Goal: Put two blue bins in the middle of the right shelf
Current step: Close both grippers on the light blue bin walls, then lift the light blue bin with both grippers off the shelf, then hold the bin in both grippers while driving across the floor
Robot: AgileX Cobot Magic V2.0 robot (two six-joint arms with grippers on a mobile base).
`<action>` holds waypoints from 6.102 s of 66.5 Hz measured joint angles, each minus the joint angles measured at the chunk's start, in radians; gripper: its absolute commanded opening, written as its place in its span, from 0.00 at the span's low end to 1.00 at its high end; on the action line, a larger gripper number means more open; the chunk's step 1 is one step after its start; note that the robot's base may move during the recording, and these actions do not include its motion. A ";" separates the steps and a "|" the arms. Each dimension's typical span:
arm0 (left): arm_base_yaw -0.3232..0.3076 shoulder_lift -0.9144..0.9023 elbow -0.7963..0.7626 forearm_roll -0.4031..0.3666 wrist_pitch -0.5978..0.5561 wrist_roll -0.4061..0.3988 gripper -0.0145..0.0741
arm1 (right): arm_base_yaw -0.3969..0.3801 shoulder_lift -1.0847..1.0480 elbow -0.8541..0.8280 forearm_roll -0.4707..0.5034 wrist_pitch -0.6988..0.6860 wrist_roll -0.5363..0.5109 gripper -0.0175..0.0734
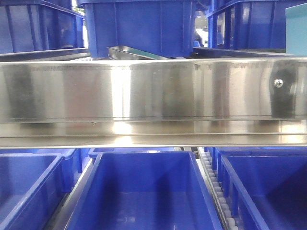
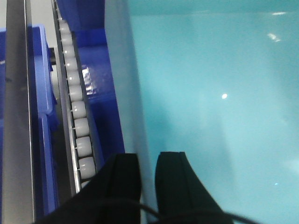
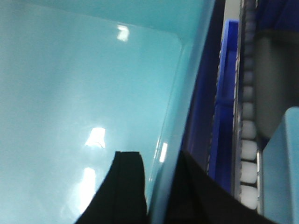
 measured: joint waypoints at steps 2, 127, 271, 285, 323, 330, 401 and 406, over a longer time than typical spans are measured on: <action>-0.003 0.000 -0.001 0.005 0.000 -0.002 0.04 | 0.000 -0.002 -0.012 -0.006 0.003 0.000 0.03; -0.008 -0.001 0.004 0.045 0.002 -0.044 0.04 | 0.000 0.002 -0.035 -0.009 -0.003 -0.004 0.03; -0.010 -0.001 0.011 0.055 -0.362 -0.031 0.04 | 0.000 0.002 -0.039 -0.018 -0.042 0.004 0.03; -0.010 -0.001 0.011 0.055 -0.364 -0.030 0.04 | 0.000 0.002 -0.039 -0.018 -0.042 0.004 0.03; -0.010 -0.001 0.011 0.055 -0.368 -0.029 0.04 | 0.000 0.002 -0.040 -0.018 -0.042 0.004 0.03; -0.010 -0.001 0.011 0.055 -0.368 -0.029 0.04 | 0.000 0.002 -0.040 -0.018 -0.042 0.005 0.03; -0.010 -0.001 0.011 0.055 -0.369 -0.028 0.04 | 0.000 0.002 -0.040 -0.018 -0.042 0.006 0.03; -0.010 -0.001 0.011 0.055 -0.369 -0.028 0.04 | 0.000 0.002 -0.040 -0.018 -0.042 0.006 0.03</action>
